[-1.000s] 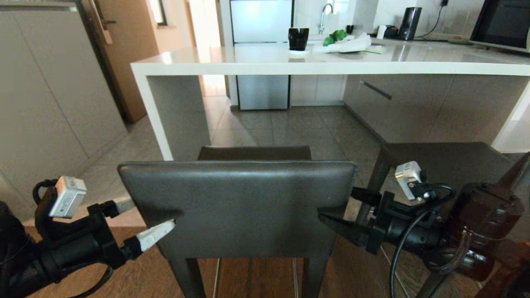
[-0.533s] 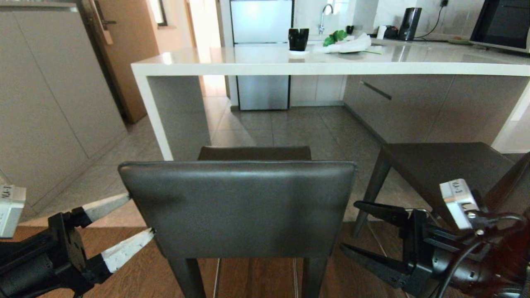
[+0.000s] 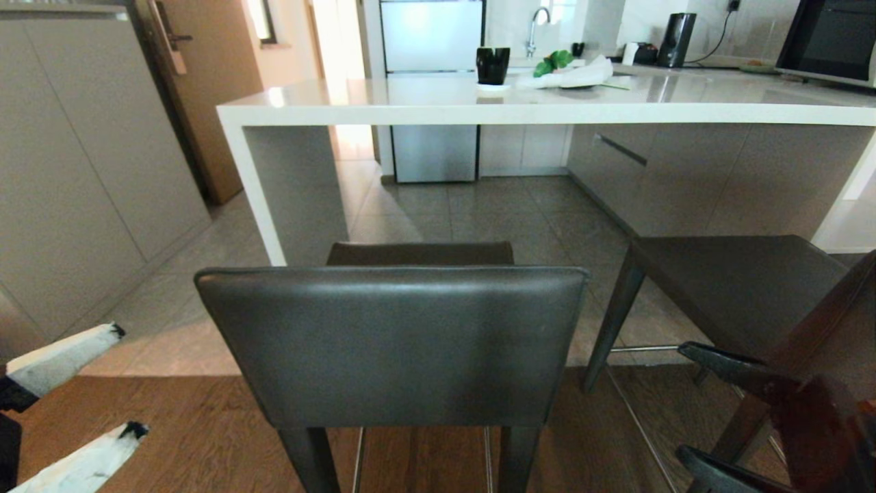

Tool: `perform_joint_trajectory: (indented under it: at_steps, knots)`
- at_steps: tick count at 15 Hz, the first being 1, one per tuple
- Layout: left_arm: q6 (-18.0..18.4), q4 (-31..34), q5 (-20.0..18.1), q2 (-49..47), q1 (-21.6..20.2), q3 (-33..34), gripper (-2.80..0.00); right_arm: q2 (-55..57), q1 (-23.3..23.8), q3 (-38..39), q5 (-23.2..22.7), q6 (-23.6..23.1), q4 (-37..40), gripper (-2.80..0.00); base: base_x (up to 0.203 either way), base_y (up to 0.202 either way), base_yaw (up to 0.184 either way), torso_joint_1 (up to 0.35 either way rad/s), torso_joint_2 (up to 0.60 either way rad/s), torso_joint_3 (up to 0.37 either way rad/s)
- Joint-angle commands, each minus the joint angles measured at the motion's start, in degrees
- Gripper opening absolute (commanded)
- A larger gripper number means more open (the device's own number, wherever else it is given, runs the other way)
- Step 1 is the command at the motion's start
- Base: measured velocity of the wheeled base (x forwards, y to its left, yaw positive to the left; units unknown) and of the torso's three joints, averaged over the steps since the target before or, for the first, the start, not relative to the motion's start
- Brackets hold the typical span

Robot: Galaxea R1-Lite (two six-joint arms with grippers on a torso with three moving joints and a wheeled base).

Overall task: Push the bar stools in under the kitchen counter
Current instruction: Push the gray chair back under the dining table

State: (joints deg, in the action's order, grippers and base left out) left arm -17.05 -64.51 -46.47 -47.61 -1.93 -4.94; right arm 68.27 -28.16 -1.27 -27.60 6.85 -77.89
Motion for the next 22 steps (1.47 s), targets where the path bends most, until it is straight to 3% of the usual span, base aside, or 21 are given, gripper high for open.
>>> perform_joint_trajectory:
  at_steps: [1,4,5,8,10,11,12,13,15,16,19,22]
  knots:
    - [-0.4,18.2,-0.2,16.6,0.1,-5.4,0.00,-10.1,2.2,0.4,0.5,0.3,2.3,0.00,0.000,0.000,0.000,0.000,0.00,0.000]
    - [-1.5,40.5,0.0,29.7,0.0,-13.9,0.00,-19.2,8.1,0.5,0.9,0.9,7.7,0.00,0.000,0.000,0.000,0.000,0.00,0.000]
    - [-1.8,44.2,0.2,32.1,-0.2,-15.8,0.00,-22.3,9.9,0.6,0.8,1.1,9.9,0.00,0.000,0.000,0.000,0.000,0.00,0.000]
    - [-3.4,46.6,0.5,34.9,-0.1,-19.4,0.00,-32.4,14.3,-0.5,0.6,1.5,18.6,0.00,0.000,0.000,0.000,0.000,0.00,0.000]
    - [-4.4,47.0,-0.2,35.1,0.1,-23.9,0.00,-42.1,17.2,-4.6,0.5,1.5,32.0,0.00,0.000,0.000,0.000,0.000,0.00,0.000]
    - [-5.1,48.1,-0.9,35.1,0.4,-26.2,0.00,-47.0,18.4,-8.1,0.3,1.5,42.3,0.00,0.000,0.000,0.000,0.000,0.00,0.000]
    - [-6.2,50.3,-2.7,35.5,0.8,-28.7,0.00,-50.5,19.4,-12.3,0.6,1.4,52.2,0.00,0.000,0.000,0.000,0.000,0.00,0.000]
    - [-8.1,53.4,-5.9,37.0,1.0,-30.6,0.00,-52.2,20.5,-16.0,2.0,1.7,57.4,0.00,0.000,0.000,0.000,0.000,0.00,0.000]
    - [-11.2,57.6,-11.3,38.9,1.0,-32.9,0.00,-52.3,26.0,-20.2,3.8,1.9,59.6,0.00,0.000,0.000,0.000,0.000,0.00,0.000]
    - [-11.5,58.3,-11.9,39.4,1.1,-32.8,0.00,-52.9,29.5,-21.4,3.5,1.9,61.4,0.00,0.000,0.000,0.000,0.000,0.00,0.000]
    - [-11.3,58.6,-10.2,40.8,1.4,-31.1,0.00,-56.3,29.8,-22.2,0.6,1.3,63.0,0.00,0.000,0.000,0.000,0.000,0.00,0.000]
    - [-10.0,58.7,-0.6,41.6,1.5,-28.1,0.00,-63.8,28.8,-22.1,-0.1,1.3,70.3,0.00,0.000,0.000,0.000,0.000,0.00,0.000]
